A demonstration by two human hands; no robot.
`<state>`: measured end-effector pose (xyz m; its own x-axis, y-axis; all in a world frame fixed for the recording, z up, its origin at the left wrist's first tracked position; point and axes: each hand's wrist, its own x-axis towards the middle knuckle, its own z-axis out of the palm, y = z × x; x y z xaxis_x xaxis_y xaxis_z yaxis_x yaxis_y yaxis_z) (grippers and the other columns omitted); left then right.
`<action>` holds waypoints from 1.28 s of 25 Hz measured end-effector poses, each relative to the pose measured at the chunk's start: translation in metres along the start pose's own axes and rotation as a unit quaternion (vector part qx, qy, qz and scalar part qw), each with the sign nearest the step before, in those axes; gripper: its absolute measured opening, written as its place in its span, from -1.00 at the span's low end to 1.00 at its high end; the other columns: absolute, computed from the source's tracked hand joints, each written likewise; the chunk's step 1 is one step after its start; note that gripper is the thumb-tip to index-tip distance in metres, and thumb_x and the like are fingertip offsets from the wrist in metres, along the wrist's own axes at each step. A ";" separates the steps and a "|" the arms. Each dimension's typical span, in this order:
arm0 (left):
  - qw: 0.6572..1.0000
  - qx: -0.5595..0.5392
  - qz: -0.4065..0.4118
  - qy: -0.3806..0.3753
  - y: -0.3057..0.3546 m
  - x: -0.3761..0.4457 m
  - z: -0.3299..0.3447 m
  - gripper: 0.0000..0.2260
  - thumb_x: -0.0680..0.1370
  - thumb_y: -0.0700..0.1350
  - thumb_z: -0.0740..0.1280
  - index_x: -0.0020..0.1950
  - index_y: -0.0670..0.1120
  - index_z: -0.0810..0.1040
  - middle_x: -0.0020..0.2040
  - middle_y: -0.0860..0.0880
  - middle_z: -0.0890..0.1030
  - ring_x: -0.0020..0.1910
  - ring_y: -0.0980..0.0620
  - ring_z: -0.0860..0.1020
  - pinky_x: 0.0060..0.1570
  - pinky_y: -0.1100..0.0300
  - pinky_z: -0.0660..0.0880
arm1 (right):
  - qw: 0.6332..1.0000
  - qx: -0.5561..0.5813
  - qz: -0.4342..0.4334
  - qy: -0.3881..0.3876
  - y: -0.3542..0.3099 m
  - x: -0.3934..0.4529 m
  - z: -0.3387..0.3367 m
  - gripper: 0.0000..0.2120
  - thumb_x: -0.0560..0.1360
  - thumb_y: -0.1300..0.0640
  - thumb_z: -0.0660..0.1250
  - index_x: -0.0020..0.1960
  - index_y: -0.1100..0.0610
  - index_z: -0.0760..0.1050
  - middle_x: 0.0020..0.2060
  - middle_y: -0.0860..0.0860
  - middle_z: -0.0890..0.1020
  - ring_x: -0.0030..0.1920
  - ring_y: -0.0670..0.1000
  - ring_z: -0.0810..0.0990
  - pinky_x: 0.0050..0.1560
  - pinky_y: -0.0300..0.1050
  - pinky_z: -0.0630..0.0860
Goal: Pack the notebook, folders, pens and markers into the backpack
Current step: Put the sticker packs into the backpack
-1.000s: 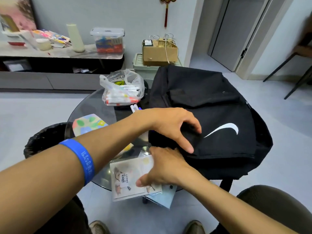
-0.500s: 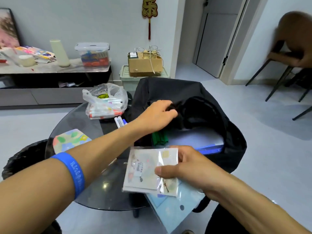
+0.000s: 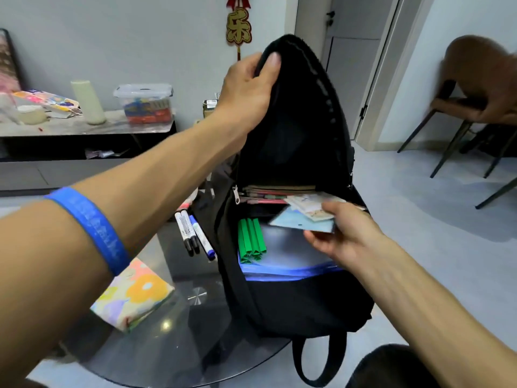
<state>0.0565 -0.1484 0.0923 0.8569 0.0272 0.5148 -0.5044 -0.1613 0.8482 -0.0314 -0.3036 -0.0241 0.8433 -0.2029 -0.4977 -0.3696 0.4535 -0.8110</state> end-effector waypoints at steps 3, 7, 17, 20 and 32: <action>0.999 -0.025 -0.012 -0.018 -0.001 -0.005 0.001 -0.73 0.65 0.00 0.21 0.06 -0.15 0.61 0.01 -0.13 0.66 -0.01 0.02 0.61 0.12 -0.02 0.55 | 1.000 0.022 0.012 0.006 -0.011 0.045 0.038 -0.94 0.60 0.18 0.24 0.05 0.13 0.47 -0.24 0.11 0.59 -0.35 0.06 0.54 -0.61 -0.22 0.49; 0.998 -0.012 0.021 -0.060 -0.003 -0.004 -0.005 -0.71 0.64 0.01 0.22 0.05 -0.18 0.61 -0.10 -0.04 0.62 -0.11 0.10 0.57 -0.03 0.05 0.54 | 0.996 0.085 -0.009 0.010 -0.016 0.085 0.070 -0.71 0.62 0.22 0.21 0.33 0.18 0.45 0.17 0.18 0.55 0.05 0.19 0.58 -0.45 -0.03 0.60; 0.984 0.135 -0.117 -0.001 -0.063 0.008 -0.029 -0.77 0.53 0.01 0.37 -0.21 -0.11 0.51 -0.16 -0.13 0.63 -0.15 -0.10 0.58 -0.12 0.05 0.50 | 0.995 0.052 -0.089 0.001 0.036 0.008 0.052 -0.79 0.56 0.42 0.14 0.05 0.24 0.49 -0.09 0.13 0.58 -0.11 0.03 0.62 0.11 -0.06 0.60; 0.940 0.229 -0.254 -0.021 -0.097 -0.022 -0.058 -0.81 0.45 -0.08 0.47 -0.24 -0.07 0.48 -0.14 -0.20 0.61 -0.16 -0.12 0.61 -0.19 0.07 0.56 | 0.995 -0.007 -0.078 -0.058 0.068 -0.034 0.050 -0.79 0.54 0.41 0.18 0.07 0.27 0.55 -0.04 0.17 0.69 -0.07 0.10 0.71 -0.13 -0.17 0.65; 0.942 0.193 -0.274 -0.029 -0.145 -0.109 -0.170 -0.88 0.49 -0.07 0.42 -0.18 -0.06 0.54 -0.23 -0.05 0.63 -0.29 0.02 0.55 -0.33 0.22 0.46 | 0.778 -0.395 -0.476 -0.113 0.124 -0.026 0.153 -0.73 0.43 0.30 0.22 0.05 0.08 0.55 -0.06 -0.01 0.65 -0.03 0.05 0.59 -0.05 -0.05 0.50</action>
<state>0.0178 0.0402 -0.0659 0.9874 0.1584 -0.0035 0.0811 -0.4866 0.8699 -0.0396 -0.1095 -0.0648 0.8953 0.0778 0.4386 0.4154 -0.5013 -0.7590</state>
